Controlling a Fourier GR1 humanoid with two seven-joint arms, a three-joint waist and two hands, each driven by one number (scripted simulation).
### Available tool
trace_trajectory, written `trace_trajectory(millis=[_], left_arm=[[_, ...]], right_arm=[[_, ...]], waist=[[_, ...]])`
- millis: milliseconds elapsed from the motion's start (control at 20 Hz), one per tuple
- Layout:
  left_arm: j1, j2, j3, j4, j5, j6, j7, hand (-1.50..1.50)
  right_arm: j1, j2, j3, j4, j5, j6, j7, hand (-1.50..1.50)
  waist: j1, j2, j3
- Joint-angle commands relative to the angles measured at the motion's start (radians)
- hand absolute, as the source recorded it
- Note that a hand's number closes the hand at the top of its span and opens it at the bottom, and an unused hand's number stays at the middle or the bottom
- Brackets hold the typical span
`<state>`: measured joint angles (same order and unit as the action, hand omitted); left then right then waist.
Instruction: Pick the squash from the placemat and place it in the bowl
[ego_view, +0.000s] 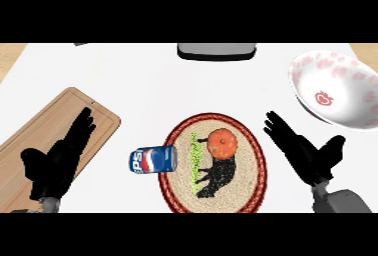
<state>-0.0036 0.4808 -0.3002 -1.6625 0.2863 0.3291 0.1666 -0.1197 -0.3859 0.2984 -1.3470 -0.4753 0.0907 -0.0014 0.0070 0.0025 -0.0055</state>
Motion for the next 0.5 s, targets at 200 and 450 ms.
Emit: trace_trajectory(millis=[200, 450], left_arm=[[-0.036, 0.059, 0.107, 0.012, -0.051, 0.051, -0.046, 0.00], [-0.027, 0.076, 0.146, 0.028, -0.046, 0.073, -0.031, 0.00]], right_arm=[[-0.189, -0.088, -0.122, -0.223, 0.306, -0.407, -0.053, 1.50], [-0.010, -0.218, -0.126, -0.062, 0.507, -0.633, 0.228, -1.50]], waist=[[-0.036, -0.039, -0.005], [-0.121, -0.040, -0.017]])
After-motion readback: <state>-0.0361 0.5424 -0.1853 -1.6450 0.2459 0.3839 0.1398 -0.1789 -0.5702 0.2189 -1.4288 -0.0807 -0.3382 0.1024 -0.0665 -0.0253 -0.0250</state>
